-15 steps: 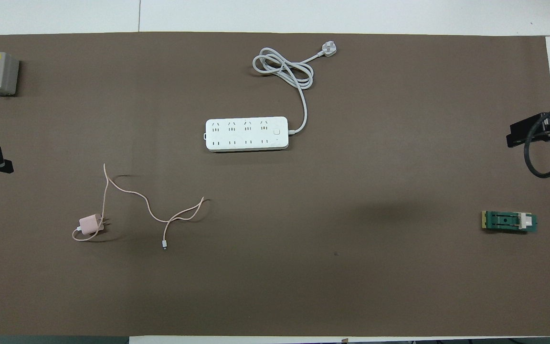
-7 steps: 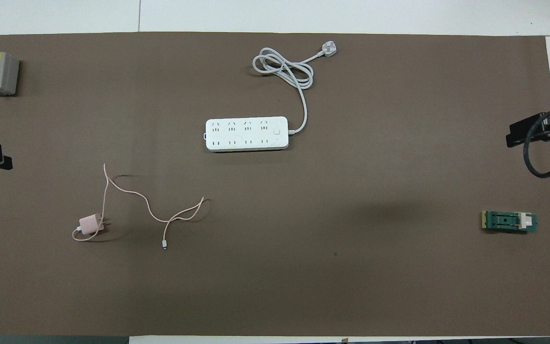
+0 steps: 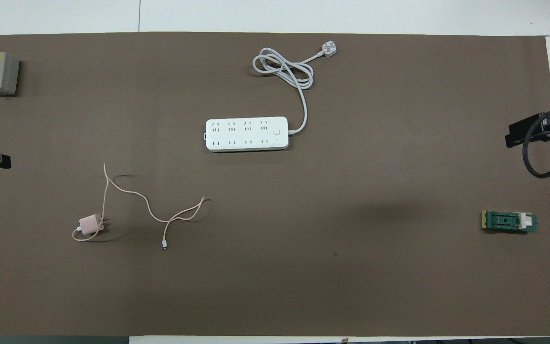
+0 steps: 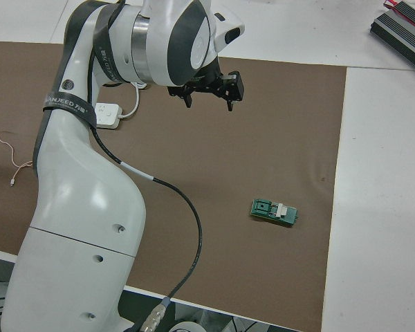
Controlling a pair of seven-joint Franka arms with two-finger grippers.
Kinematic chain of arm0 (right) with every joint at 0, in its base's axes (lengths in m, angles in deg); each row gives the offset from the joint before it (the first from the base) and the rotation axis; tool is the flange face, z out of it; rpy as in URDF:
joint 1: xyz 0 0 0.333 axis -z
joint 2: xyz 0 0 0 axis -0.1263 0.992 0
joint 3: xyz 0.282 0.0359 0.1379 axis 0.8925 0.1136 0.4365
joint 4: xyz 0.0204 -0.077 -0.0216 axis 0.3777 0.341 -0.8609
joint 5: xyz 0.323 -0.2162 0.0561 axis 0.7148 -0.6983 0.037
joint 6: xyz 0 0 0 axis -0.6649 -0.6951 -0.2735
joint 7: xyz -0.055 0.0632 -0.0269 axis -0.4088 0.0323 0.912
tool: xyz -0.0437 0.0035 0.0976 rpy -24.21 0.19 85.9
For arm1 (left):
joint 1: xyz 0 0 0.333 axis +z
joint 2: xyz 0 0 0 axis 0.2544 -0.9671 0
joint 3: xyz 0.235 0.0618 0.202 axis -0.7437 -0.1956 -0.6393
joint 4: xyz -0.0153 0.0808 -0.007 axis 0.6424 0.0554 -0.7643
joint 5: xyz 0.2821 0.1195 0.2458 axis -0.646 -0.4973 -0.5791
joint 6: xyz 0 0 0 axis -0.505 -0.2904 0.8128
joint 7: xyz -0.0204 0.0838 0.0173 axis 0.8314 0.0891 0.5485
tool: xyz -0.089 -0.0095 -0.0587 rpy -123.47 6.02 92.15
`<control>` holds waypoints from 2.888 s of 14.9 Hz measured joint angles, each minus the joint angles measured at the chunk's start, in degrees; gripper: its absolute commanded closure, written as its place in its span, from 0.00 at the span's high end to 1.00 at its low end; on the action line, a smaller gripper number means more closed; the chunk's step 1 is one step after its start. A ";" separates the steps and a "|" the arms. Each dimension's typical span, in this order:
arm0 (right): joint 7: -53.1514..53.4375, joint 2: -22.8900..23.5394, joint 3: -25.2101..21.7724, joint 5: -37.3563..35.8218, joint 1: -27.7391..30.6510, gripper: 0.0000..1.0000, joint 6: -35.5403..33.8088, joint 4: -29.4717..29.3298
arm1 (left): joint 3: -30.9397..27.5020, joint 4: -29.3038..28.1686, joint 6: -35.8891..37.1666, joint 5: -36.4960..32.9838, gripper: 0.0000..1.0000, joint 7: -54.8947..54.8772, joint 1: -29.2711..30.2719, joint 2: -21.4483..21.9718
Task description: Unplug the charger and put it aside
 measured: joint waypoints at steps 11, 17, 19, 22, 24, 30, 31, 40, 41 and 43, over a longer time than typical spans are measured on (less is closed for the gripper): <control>0.00 0.01 0.22 0.00 -0.05 1.00 0.00 0.00 | 3.53 -0.05 0.00 -0.24 1.00 -0.67 0.88 -0.57; 0.00 0.01 1.28 0.00 -0.08 1.00 -0.05 0.00 | 4.64 -0.30 -0.09 -2.51 1.00 -0.78 0.89 -0.58; 0.00 0.01 1.28 0.00 -0.08 1.00 -0.21 0.00 | 4.76 -0.31 -0.09 -2.60 1.00 -0.81 0.89 -0.58; 0.00 0.01 1.28 0.00 -0.08 1.00 -0.26 0.00 | 4.93 -0.31 -0.09 -2.62 1.00 -0.95 0.89 -0.58; 0.00 0.01 1.28 0.00 -0.08 1.00 -0.26 0.00 | 5.01 -0.31 -0.11 -2.63 1.00 -0.97 0.89 -0.58; 0.00 0.01 1.65 0.00 -0.08 1.00 -0.26 0.00 | 5.01 -0.31 -0.27 -2.63 1.00 -0.97 0.92 -0.58; 0.00 0.01 1.70 0.00 -0.08 1.00 -0.26 0.00 | 5.01 -0.32 -0.27 -2.63 1.00 -0.97 0.93 -0.58; 0.00 0.01 1.73 0.00 -0.08 1.00 -0.26 0.00 | 5.01 -0.35 -0.59 -2.63 1.00 -0.98 0.98 -0.58; 0.00 0.01 1.74 0.00 -0.08 1.00 -0.26 0.00 | 5.01 -0.35 -0.59 -2.63 1.00 -0.98 0.98 -0.58; 0.00 0.01 1.74 0.00 -0.08 1.00 -0.26 0.00 | 5.01 -0.35 -0.62 -2.63 1.00 -0.98 0.99 -0.58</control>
